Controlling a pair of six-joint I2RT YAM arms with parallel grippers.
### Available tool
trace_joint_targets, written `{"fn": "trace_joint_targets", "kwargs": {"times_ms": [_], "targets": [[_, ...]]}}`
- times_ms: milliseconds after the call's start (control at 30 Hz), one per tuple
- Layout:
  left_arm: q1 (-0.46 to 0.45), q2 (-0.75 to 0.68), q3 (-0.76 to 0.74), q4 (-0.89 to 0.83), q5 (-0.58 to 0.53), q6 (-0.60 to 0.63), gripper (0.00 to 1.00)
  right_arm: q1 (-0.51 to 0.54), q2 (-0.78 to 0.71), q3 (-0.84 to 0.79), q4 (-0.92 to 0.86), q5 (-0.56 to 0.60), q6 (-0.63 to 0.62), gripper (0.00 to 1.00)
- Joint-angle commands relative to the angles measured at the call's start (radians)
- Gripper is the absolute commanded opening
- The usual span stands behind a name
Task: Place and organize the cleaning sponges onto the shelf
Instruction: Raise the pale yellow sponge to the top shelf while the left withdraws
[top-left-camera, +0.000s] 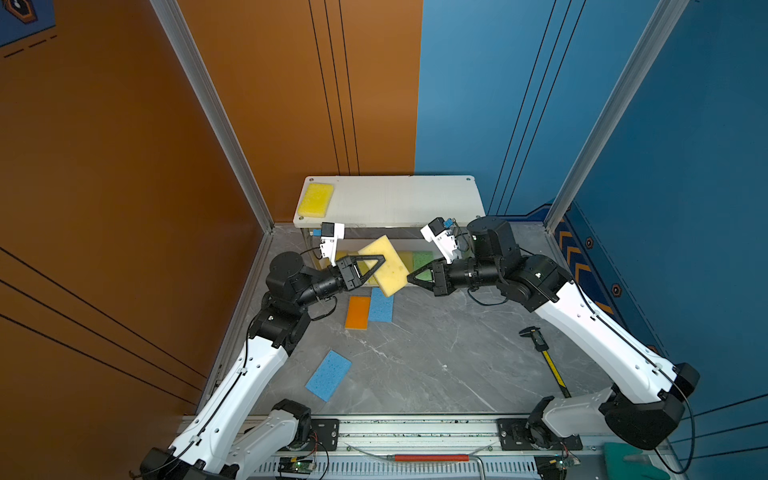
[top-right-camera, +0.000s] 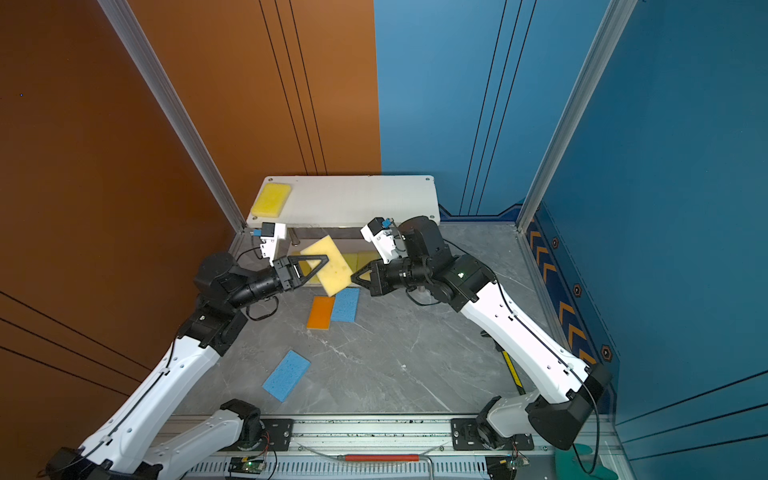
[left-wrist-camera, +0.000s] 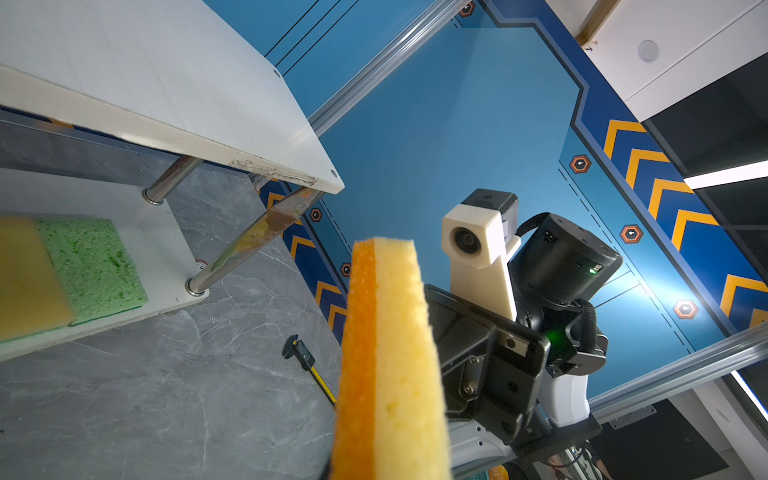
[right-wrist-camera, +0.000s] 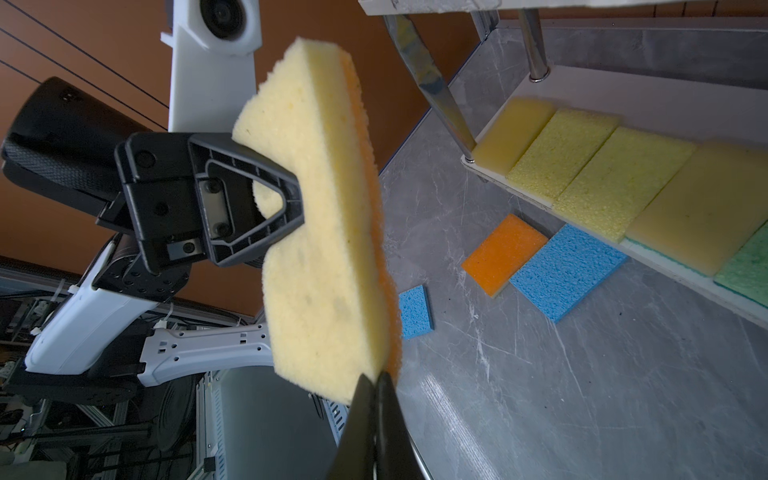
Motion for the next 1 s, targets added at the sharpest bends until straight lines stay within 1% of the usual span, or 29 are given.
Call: {"fn": "trace_joint_targets", "kwargs": {"times_ms": [0, 67, 133, 167, 233, 267, 367, 433, 500, 567, 633, 767, 833, 900, 933, 967], "targets": [[0.030, -0.029, -0.013, 0.023, 0.020, -0.005, 0.25, -0.001, -0.040, -0.008, 0.056, 0.007, 0.022, 0.00], [0.054, -0.049, 0.000, -0.029, 0.024, 0.025, 0.48, -0.009, -0.048, -0.009, 0.069, 0.025, 0.036, 0.00], [0.077, -0.077, 0.019, -0.110, 0.015, 0.081, 0.63, -0.017, -0.055, -0.006, 0.083, 0.041, 0.057, 0.00], [0.089, -0.101, 0.031, -0.165, -0.003, 0.116, 0.70, -0.017, -0.057, -0.003, 0.090, 0.053, 0.072, 0.00], [0.108, -0.151, 0.043, -0.255, -0.056, 0.189, 0.80, -0.058, -0.059, 0.006, 0.107, 0.075, 0.102, 0.00], [0.119, -0.180, 0.045, -0.302, -0.089, 0.222, 0.84, -0.065, -0.056, 0.013, 0.114, 0.092, 0.121, 0.00], [0.126, -0.256, 0.030, -0.456, -0.208, 0.331, 0.85, -0.074, -0.032, 0.050, 0.126, 0.149, 0.176, 0.00], [0.128, -0.310, -0.013, -0.510, -0.304, 0.367, 0.92, -0.072, -0.008, 0.078, 0.138, 0.183, 0.221, 0.00], [0.128, -0.359, -0.058, -0.561, -0.386, 0.405, 0.92, -0.067, 0.020, 0.110, 0.145, 0.229, 0.267, 0.00], [0.125, -0.393, -0.093, -0.630, -0.470, 0.468, 0.92, -0.059, 0.052, 0.149, 0.148, 0.281, 0.305, 0.00], [0.127, -0.417, -0.123, -0.678, -0.534, 0.520, 0.93, -0.047, 0.085, 0.191, 0.146, 0.323, 0.326, 0.00], [0.128, -0.436, -0.161, -0.746, -0.618, 0.602, 0.94, -0.030, 0.170, 0.295, 0.142, 0.373, 0.368, 0.00], [0.128, -0.439, -0.168, -0.780, -0.658, 0.641, 0.94, 0.004, 0.225, 0.353, 0.136, 0.392, 0.384, 0.00], [0.130, -0.445, -0.170, -0.808, -0.692, 0.671, 0.94, 0.012, 0.276, 0.403, 0.135, 0.398, 0.400, 0.00], [0.130, -0.449, -0.170, -0.822, -0.707, 0.681, 0.99, 0.015, 0.307, 0.433, 0.129, 0.401, 0.408, 0.00], [0.130, -0.452, -0.172, -0.829, -0.720, 0.688, 1.00, 0.018, 0.331, 0.461, 0.126, 0.402, 0.415, 0.00]]}}
